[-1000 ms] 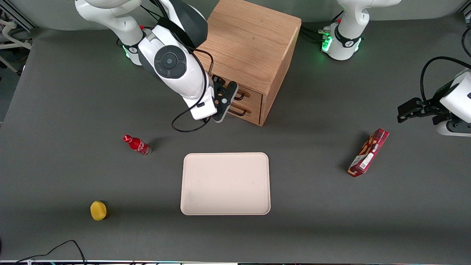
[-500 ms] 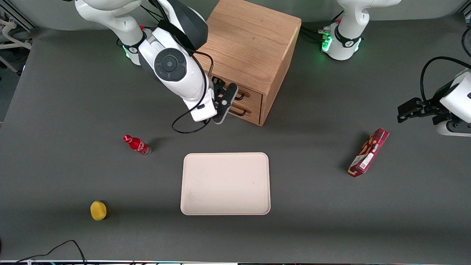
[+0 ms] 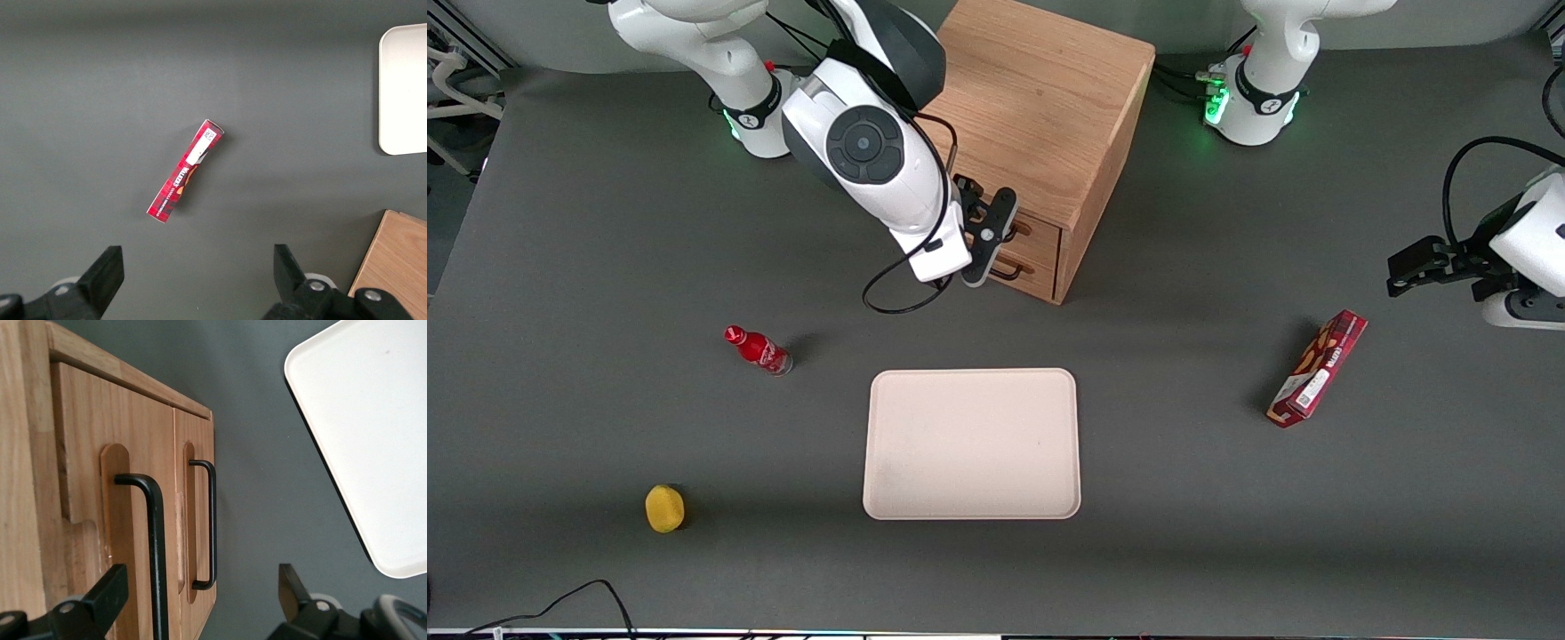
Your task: Open upper drawer
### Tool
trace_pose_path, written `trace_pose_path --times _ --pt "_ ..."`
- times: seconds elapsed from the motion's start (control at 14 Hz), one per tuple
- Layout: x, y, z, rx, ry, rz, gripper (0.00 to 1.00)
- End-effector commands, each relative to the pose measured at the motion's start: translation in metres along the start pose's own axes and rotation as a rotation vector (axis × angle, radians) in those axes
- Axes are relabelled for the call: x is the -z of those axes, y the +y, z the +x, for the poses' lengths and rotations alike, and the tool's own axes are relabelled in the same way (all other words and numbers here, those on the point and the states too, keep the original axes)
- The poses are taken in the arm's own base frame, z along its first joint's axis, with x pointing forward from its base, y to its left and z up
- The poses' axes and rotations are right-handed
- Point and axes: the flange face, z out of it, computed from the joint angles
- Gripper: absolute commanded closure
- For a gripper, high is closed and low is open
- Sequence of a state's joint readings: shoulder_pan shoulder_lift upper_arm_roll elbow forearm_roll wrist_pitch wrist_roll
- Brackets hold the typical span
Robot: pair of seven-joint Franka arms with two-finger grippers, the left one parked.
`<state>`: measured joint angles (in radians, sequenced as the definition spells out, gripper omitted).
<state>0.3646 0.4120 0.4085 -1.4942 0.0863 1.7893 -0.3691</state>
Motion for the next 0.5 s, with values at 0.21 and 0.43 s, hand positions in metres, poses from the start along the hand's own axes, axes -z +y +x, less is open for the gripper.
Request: trace_pose_path --times 0.21,0.43 --pt "-0.018 0.002 -0.002 0.021 -0.028 0.000 0.00" --pt "-0.022 0.000 -0.005 0.021 -0.039 0.000 0.00"
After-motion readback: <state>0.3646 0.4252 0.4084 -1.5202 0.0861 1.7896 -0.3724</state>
